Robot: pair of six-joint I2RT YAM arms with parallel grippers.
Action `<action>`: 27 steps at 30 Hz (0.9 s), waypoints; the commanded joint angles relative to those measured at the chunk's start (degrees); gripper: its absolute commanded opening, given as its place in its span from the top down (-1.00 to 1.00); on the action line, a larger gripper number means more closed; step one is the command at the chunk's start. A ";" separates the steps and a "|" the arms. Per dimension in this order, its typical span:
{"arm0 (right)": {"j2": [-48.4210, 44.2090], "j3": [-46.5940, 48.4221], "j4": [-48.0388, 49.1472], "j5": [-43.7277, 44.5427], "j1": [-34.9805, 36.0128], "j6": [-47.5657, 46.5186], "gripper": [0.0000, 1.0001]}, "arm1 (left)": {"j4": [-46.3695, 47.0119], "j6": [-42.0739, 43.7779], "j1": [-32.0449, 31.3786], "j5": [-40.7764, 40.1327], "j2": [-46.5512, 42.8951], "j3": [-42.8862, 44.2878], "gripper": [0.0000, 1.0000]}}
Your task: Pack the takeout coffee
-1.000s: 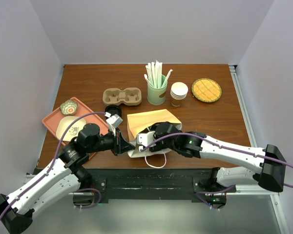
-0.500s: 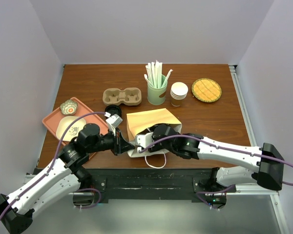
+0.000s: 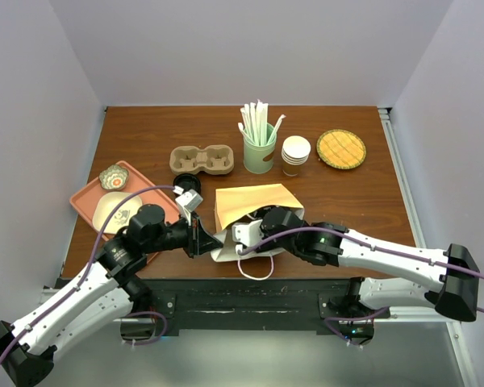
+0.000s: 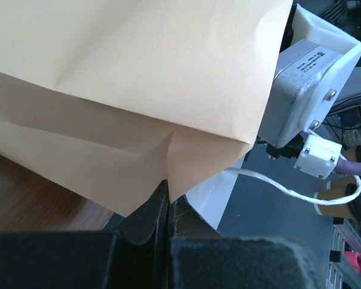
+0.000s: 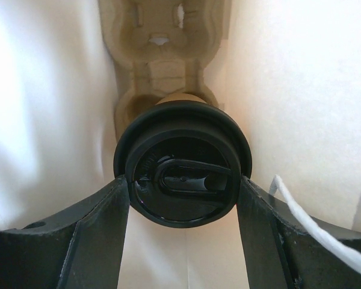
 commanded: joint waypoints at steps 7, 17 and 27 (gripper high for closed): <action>1.01 0.90 -2.62 -1.40 -0.11 0.15 0.35 | 1.81 -0.18 -0.25 2.29 0.70 0.26 1.00; 2.33 -0.50 0.72 -2.55 -1.60 -0.02 0.36 | 1.81 -0.27 -0.16 2.55 0.70 0.18 1.00; 2.77 -2.88 3.80 -3.60 -2.92 -0.46 0.36 | 1.81 -0.53 -0.25 2.90 0.62 0.09 1.00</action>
